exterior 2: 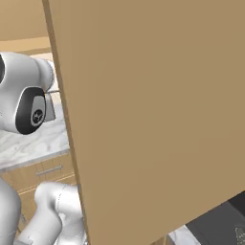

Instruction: Sort all alcoholic drinks to one cabinet, and non-alcoholic drinks to the other.

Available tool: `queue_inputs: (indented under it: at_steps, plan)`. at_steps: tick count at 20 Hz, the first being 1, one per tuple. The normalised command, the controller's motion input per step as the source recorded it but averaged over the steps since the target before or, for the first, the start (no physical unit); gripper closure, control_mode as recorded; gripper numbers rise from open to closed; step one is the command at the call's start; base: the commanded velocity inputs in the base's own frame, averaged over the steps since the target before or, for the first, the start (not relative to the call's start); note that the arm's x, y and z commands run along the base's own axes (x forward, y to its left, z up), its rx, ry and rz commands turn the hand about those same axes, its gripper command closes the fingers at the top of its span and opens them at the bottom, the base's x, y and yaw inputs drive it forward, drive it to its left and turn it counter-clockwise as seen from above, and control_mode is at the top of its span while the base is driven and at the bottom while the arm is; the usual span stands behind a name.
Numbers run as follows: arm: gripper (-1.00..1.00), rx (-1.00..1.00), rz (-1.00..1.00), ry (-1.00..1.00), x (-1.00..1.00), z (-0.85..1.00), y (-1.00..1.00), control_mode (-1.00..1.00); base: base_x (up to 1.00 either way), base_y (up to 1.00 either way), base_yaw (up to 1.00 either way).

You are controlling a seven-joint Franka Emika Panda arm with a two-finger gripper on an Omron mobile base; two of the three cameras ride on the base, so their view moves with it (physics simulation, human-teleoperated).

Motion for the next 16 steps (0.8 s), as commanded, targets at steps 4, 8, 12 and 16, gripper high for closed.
queue_inputs:
  at_steps: [4, 8, 12, 16]
  plan:
    - [-1.00, 0.00, 0.00, 0.00, 0.00, 0.00, 0.00, 1.00, -0.55, 0.15, -0.12]
    - [-1.00, 0.00, 0.00, 0.00, 0.00, 0.00, 0.00, 1.00, -0.45, 0.16, -0.14]
    - [-1.00, 0.00, 0.00, 0.00, 0.00, 0.00, 0.00, 1.00, -0.21, 0.21, -0.15]
    - [-1.00, 0.00, 0.00, 0.00, 0.00, 0.00, 0.00, 1.00, -0.08, 0.08, -0.20]
